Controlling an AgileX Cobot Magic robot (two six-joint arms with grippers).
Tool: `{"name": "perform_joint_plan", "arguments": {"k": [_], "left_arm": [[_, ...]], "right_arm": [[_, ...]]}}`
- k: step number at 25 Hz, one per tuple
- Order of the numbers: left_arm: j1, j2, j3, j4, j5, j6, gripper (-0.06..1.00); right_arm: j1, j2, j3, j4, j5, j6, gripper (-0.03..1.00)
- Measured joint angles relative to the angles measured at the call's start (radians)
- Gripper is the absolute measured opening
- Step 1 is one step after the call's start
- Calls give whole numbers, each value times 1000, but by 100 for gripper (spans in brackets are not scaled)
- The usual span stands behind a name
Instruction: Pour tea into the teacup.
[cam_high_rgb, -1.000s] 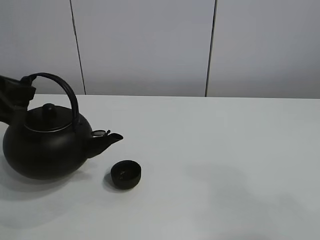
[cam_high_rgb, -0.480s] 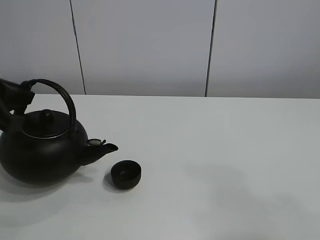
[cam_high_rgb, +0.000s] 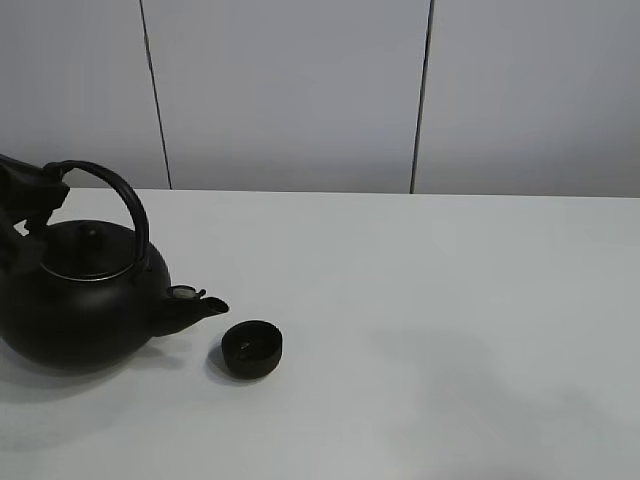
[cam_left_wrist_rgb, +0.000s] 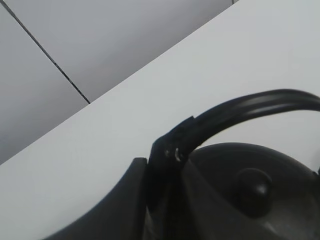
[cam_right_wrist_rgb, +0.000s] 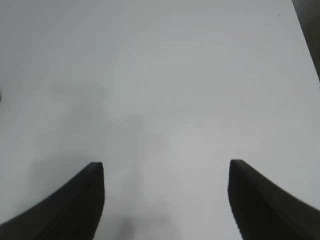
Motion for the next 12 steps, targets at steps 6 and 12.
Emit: {"name": "perform_joint_plan", "arguments": {"k": [6,12], "left_arm": [[-14,0,-33,-1,46,3,12],[-29,0,-61,-1,61,3,12]], "right_arm": [[0,0,0,0,0,0,48],[0,0,0,0,0,0,48]]}}
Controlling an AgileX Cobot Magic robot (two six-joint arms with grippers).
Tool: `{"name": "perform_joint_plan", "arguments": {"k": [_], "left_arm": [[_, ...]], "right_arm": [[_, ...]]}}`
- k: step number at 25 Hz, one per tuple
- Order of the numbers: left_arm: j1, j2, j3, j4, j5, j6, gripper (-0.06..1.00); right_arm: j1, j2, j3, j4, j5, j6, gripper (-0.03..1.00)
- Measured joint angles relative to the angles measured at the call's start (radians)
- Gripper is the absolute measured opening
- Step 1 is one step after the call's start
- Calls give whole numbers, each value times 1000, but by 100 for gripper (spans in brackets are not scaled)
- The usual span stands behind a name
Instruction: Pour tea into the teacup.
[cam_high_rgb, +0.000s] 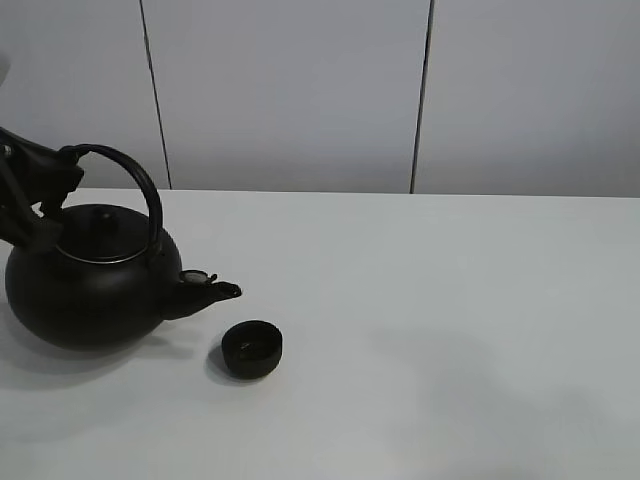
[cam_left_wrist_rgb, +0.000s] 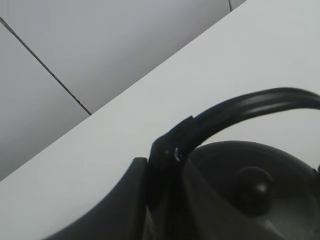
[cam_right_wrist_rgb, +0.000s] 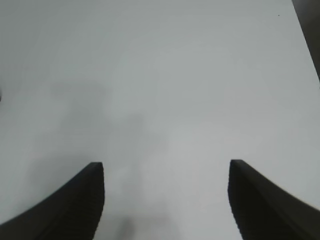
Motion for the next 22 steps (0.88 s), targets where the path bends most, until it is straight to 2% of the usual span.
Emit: {"name": "perform_joint_plan", "arguments": {"k": [22], "left_arm": [[-2,0,0,0,21,27,12]], "right_arm": [[0,0,0,0,0,0,48]]}}
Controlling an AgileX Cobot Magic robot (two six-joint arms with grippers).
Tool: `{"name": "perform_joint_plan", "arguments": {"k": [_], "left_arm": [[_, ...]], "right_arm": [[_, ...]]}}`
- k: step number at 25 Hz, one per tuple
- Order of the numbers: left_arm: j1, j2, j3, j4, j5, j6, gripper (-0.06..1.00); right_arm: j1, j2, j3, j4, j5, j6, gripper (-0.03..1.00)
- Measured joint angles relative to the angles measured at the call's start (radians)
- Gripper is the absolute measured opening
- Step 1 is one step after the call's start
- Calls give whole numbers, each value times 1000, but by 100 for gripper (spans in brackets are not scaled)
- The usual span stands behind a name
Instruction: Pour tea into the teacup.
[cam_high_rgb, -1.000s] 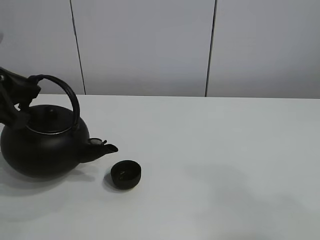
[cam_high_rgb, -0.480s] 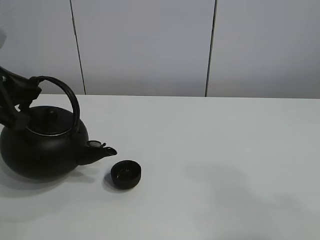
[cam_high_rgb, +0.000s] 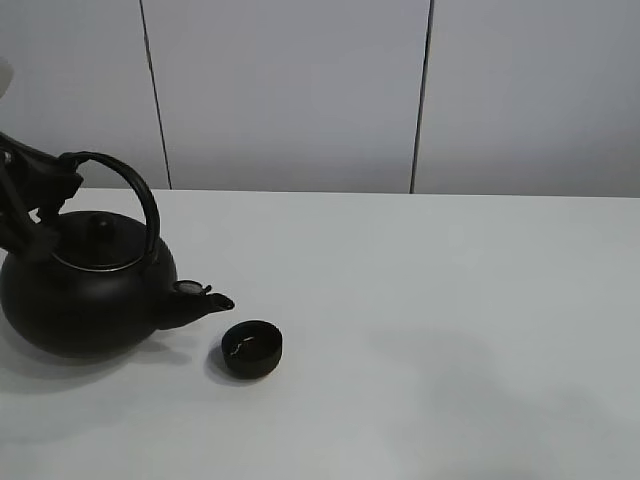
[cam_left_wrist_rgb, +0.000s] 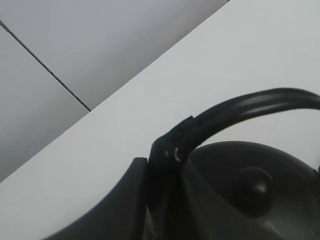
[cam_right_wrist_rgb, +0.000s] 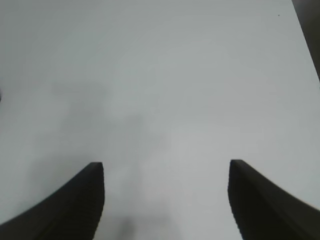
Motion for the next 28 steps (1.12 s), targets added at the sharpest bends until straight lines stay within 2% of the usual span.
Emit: {"name": "perform_joint_plan", "arguments": {"k": [22,24,28], "left_arm": [[0,0,0,0,0,18,12],[0,0,0,0,0,-15,12],[0,0,0,0,0,-169,12]], "right_arm": [[0,0,0,0,0,0,48],[0,0,0,0,0,0,48],[0,0,0,0,0,0,48]]}}
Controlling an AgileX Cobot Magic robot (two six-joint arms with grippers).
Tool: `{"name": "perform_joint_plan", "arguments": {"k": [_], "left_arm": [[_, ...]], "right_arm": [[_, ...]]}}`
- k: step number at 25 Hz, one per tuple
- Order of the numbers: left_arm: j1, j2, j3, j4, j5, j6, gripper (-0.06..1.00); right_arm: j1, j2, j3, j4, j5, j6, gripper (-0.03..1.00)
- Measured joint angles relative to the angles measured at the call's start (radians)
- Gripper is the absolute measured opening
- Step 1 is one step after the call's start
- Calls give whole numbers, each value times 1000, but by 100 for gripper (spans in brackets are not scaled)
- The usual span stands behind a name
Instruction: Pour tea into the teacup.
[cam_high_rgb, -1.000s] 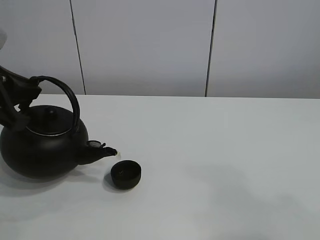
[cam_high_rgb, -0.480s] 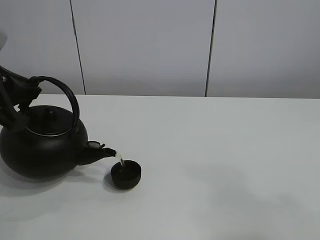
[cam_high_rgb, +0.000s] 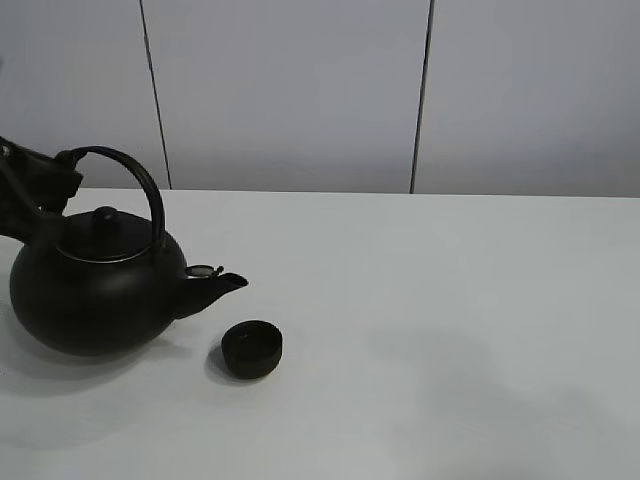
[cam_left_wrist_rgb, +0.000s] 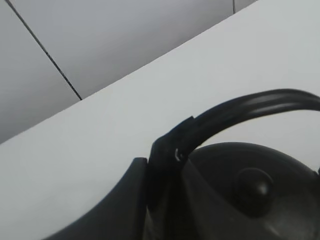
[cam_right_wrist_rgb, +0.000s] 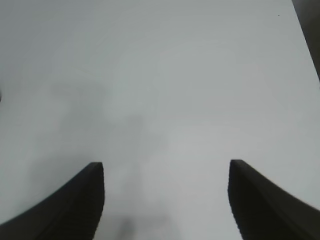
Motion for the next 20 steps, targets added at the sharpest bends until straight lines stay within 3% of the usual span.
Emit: {"name": "perform_joint_plan", "arguments": {"k": [6,12,17,20], "left_arm": [[3,0,0,5,0,-189,12],[88,0,14,102,-53,-348,12],[174,0,95,127,-189,-363,12],[214,0,142,140,-265,-307,12]], "right_arm": [[0,0,0,0,0,0,48],[0,0,0,0,0,0,48],[0,0,0,0,0,0,48],[0,0,0,0,0,0,48]]}}
